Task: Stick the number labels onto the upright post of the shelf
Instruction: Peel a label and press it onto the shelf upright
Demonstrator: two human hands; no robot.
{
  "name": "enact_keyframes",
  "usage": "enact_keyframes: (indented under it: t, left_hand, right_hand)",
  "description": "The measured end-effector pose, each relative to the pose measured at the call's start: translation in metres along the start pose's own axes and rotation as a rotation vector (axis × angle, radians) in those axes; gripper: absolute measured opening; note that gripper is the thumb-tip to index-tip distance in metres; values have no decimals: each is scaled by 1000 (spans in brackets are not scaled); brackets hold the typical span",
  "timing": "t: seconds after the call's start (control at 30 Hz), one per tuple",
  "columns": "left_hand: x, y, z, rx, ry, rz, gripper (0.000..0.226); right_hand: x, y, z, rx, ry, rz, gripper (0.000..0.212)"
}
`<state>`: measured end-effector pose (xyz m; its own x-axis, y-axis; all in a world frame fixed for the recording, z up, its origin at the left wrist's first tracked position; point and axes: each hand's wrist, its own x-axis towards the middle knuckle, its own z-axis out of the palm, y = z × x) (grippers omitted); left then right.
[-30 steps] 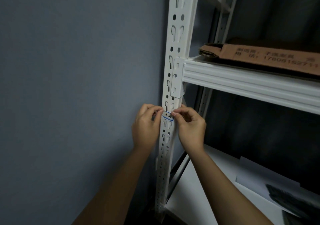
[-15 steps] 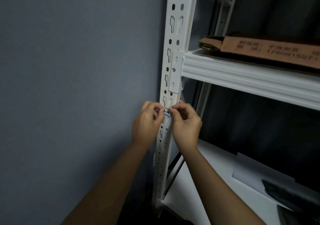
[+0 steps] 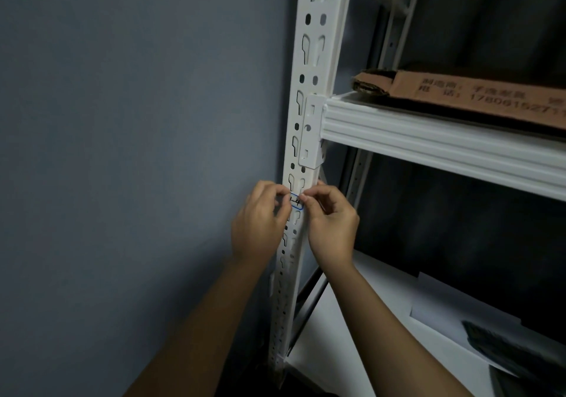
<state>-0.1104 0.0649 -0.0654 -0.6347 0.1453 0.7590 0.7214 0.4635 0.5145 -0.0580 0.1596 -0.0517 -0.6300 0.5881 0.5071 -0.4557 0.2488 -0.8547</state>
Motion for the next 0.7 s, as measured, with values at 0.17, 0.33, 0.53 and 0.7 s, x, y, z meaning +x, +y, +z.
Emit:
enact_keyframes:
  t: [0.17,0.33,0.53,0.7]
  left_hand:
    - [2,-2,-2,180,9,115,7]
    - [10,-7,-3,226,-1,222,28]
    - [11,-4,2,269,10,187,26]
    - [8,1,3,130,-99,-23,20]
  right_hand:
    - [-1,2,0,-42,-13,-8,28]
    - [-1,4,1,-22,-1,-1,30]
    - [-2,1,2,-20,12,4,23]
    - [-2,2,2,-43,15,-2,27]
